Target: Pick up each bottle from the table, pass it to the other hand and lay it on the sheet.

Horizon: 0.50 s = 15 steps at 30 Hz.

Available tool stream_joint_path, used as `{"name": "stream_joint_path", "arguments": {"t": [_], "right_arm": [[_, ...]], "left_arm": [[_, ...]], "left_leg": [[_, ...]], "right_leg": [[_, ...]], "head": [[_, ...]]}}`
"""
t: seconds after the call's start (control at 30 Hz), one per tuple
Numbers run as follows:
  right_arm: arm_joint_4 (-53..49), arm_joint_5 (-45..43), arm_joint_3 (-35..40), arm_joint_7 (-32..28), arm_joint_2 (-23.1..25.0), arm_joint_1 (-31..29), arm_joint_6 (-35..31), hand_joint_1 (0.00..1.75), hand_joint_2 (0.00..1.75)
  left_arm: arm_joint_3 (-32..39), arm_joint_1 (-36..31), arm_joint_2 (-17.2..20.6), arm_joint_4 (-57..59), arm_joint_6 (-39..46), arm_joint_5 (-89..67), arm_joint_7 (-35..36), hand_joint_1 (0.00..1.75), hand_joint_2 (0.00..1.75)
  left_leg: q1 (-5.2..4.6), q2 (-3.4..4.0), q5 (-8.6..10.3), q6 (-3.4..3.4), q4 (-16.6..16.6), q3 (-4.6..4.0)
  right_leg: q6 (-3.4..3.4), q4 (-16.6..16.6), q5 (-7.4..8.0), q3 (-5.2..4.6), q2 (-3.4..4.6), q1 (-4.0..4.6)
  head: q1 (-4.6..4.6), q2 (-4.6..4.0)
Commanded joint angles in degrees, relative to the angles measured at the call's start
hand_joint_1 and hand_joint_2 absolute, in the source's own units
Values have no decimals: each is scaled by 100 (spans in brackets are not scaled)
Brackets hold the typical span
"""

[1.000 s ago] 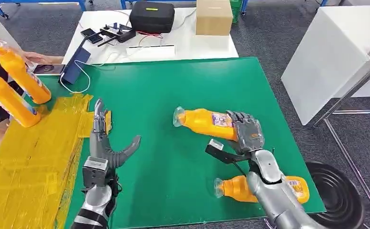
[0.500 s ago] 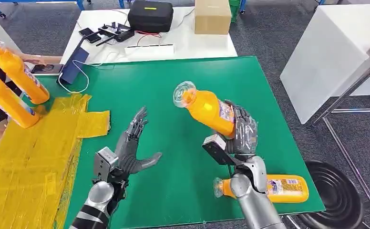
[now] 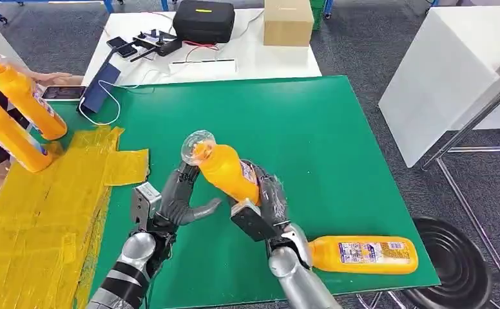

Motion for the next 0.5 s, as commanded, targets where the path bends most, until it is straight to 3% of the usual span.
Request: {"name": "stream_joint_path", "arguments": {"t": [0.03, 0.5], "right_arm": [[1356, -496, 1363, -81, 444, -268, 1044, 175, 175], [1333, -603, 1449, -47, 368, -321, 1009, 175, 175]], "left_arm": [[-86, -492, 120, 784, 16, 92, 33, 0, 175], [-72, -487, 112, 788, 25, 99, 24, 0, 175]], "left_leg": [[9, 12, -8, -11, -4, 22], [8, -6, -6, -9, 0, 12]], "right_leg": [[-7, -5, -3, 17, 21, 8], [-6, -3, -6, 12, 3, 8]], "head": [[0, 0], [-2, 0]]}}
